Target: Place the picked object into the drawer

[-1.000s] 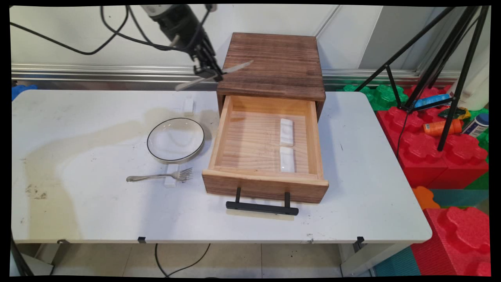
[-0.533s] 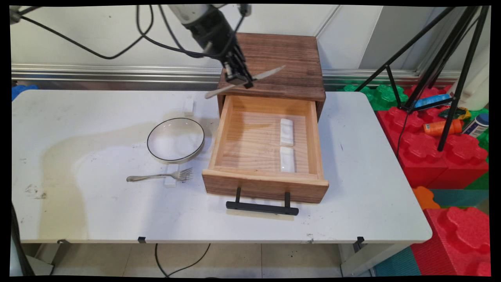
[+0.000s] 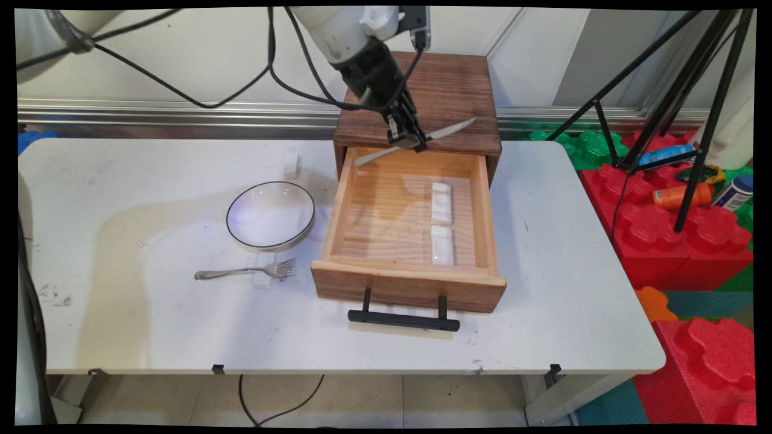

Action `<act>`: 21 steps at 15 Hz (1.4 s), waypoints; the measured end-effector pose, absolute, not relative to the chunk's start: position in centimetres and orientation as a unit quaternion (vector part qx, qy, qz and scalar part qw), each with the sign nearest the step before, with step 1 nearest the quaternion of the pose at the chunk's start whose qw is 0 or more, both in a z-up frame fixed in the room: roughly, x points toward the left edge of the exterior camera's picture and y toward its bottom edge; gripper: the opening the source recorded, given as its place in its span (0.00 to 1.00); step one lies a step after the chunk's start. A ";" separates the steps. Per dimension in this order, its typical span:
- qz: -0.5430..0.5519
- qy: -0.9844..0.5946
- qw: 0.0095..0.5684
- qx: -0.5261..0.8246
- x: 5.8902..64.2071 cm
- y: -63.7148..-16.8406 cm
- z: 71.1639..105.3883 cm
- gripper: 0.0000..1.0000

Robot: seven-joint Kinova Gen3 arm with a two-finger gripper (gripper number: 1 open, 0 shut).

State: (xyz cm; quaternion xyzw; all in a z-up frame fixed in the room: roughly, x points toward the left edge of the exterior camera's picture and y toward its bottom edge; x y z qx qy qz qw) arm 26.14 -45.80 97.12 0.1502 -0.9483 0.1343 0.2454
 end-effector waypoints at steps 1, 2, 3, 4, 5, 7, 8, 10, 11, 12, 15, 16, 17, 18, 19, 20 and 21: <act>0.132 -0.949 0.246 0.149 25.9 -46.2 96.6 0.00; 0.129 -0.949 0.247 0.147 25.8 -46.6 95.7 0.00; 0.126 -0.950 0.247 0.146 25.7 -46.9 95.1 0.00; 0.124 -0.950 0.248 0.144 25.5 -47.2 94.5 0.00; 0.120 -0.951 0.247 0.143 25.6 -47.5 93.8 0.00; 0.115 -0.952 0.247 0.142 25.6 -47.9 92.5 0.00; 0.114 -0.952 0.247 0.142 25.6 -48.1 92.2 0.00; 0.109 -0.953 0.246 0.140 25.6 -48.4 91.0 0.00; 0.106 -0.954 0.245 0.139 25.7 -48.6 90.3 0.00; 0.104 -0.955 0.243 0.138 25.8 -48.7 89.8 0.00; 0.098 -0.957 0.237 0.134 26.3 -48.9 88.5 0.00; 0.096 -0.958 0.235 0.132 26.5 -49.0 88.0 0.00; 0.095 -0.959 0.233 0.130 26.7 -49.1 87.5 0.00; 0.093 -0.960 0.232 0.129 26.8 -49.2 87.2 0.00; 0.093 -0.960 0.232 0.127 26.9 -49.2 86.9 0.00; 0.092 -0.961 0.231 0.126 27.0 -49.3 86.6 0.00; 0.090 -0.961 0.229 0.124 27.1 -49.4 86.3 0.00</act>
